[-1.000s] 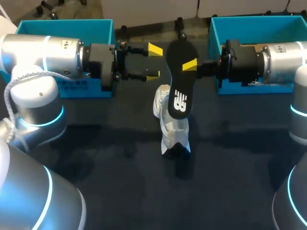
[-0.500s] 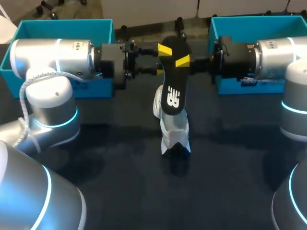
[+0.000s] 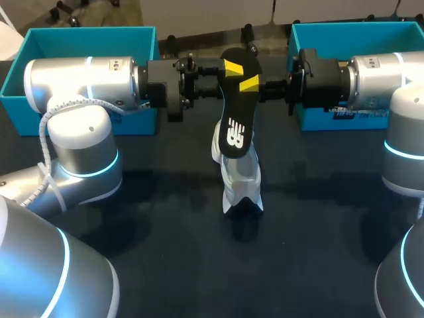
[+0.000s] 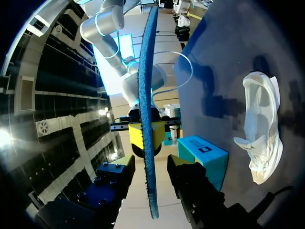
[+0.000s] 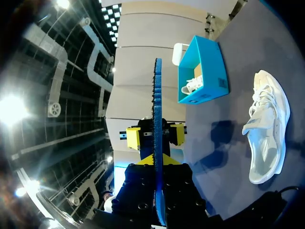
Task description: Take the shoe out of the shoebox, open the shoe tongue, remove and reinsert the insole, then place the shoe into the shoebox
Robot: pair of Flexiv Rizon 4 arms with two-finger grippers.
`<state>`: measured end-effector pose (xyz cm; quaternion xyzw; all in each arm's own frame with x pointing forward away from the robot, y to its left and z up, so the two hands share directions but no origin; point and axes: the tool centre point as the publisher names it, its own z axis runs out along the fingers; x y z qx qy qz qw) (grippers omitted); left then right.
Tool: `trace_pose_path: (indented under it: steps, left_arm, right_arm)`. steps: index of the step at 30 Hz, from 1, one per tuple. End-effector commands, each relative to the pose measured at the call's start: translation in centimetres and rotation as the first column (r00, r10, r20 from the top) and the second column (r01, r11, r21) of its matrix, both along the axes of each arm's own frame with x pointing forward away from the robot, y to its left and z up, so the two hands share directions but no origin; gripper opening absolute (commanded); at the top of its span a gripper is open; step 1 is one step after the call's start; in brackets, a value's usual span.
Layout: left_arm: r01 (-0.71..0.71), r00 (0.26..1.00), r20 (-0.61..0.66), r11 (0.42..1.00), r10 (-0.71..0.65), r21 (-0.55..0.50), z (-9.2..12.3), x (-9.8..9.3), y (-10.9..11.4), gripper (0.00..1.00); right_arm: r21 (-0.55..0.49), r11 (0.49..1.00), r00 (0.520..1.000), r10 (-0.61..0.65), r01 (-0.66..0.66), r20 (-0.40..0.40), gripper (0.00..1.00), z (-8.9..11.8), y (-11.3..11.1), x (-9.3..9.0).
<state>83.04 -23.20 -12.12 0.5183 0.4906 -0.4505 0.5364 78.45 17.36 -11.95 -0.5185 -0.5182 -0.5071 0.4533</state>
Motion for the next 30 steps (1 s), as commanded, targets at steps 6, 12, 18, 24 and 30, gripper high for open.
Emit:
trace_pose_path:
  steps: [6, 12, 18, 24, 30]
  left_arm:
    - [0.004, 1.000, -0.006, 1.000, -0.004, 0.002, -0.3, -0.1, -0.6, 0.34]
    - [0.000, 1.000, -0.025, 1.000, 0.000, -0.003, -0.7, 0.0, -0.5, 0.06]
    - [0.014, 0.999, -0.043, 1.000, -0.014, -0.007, -0.9, -0.1, -0.7, 0.00]
    - [0.033, 0.997, -0.073, 0.999, -0.034, -0.011, -1.4, -0.4, -0.7, 0.00]
    - [0.055, 0.991, -0.118, 0.998, -0.059, -0.034, -1.3, -0.9, -0.6, 0.00]
  right_arm:
    - [-0.001, 1.000, 1.000, -0.003, 0.003, 0.001, 0.00, -0.1, 0.2, 0.1]
    - [-0.002, 1.000, 1.000, 0.000, 0.000, 0.002, 0.00, 0.0, 0.1, 0.2]
    - [0.004, 1.000, 1.000, -0.008, 0.008, 0.006, 0.00, -0.1, -0.1, 0.2]
    - [-0.014, 0.998, 0.998, -0.065, 0.065, 0.023, 1.00, -0.5, -1.6, -0.3]
    - [-0.046, 0.993, 0.991, -0.104, 0.108, 0.084, 1.00, -0.6, -4.2, -1.2]
